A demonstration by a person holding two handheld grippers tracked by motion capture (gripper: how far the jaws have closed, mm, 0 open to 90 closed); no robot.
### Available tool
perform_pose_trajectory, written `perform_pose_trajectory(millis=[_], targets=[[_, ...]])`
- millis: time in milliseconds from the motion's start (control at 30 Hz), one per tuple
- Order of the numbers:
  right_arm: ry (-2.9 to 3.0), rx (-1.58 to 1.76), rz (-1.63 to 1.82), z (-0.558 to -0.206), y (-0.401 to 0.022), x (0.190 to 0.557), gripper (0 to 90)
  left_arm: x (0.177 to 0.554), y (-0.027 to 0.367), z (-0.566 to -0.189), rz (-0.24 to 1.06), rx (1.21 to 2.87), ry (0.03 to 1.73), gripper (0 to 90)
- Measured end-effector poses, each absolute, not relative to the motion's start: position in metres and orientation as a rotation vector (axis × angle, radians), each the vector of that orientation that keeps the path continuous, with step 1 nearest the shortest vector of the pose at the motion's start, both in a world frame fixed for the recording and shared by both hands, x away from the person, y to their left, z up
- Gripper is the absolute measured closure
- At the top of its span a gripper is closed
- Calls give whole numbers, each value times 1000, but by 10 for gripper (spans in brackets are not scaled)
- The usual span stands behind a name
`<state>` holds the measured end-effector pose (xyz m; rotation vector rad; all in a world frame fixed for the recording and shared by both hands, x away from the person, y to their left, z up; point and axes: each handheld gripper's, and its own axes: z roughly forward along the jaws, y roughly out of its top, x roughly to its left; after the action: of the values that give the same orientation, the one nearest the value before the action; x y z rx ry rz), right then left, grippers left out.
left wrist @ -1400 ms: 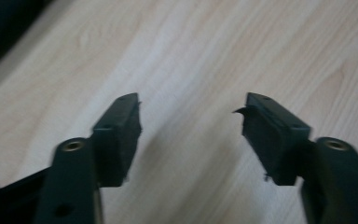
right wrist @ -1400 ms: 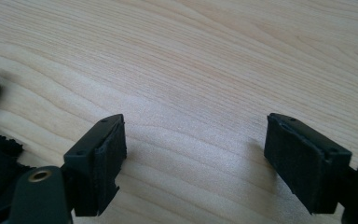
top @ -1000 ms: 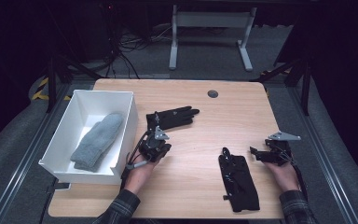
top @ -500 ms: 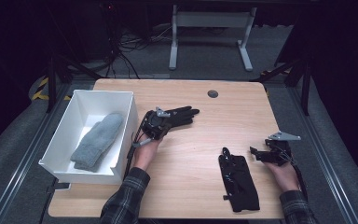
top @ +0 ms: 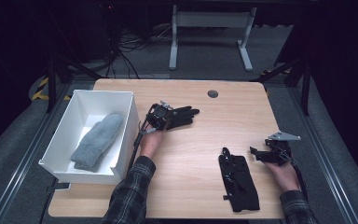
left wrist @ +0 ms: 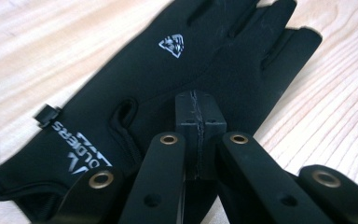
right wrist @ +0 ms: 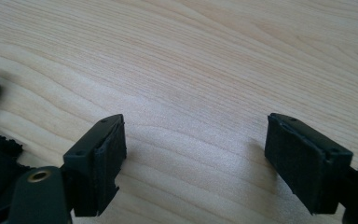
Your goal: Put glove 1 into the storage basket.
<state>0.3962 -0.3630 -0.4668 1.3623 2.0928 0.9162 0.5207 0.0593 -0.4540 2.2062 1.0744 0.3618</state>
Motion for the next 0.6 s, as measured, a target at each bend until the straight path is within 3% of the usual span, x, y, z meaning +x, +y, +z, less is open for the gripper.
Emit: perform_pose_trajectory(millis=[600], targets=[[2094, 1362, 915, -467, -363, 396, 213, 478, 33, -452, 209, 2293, 923, 900]])
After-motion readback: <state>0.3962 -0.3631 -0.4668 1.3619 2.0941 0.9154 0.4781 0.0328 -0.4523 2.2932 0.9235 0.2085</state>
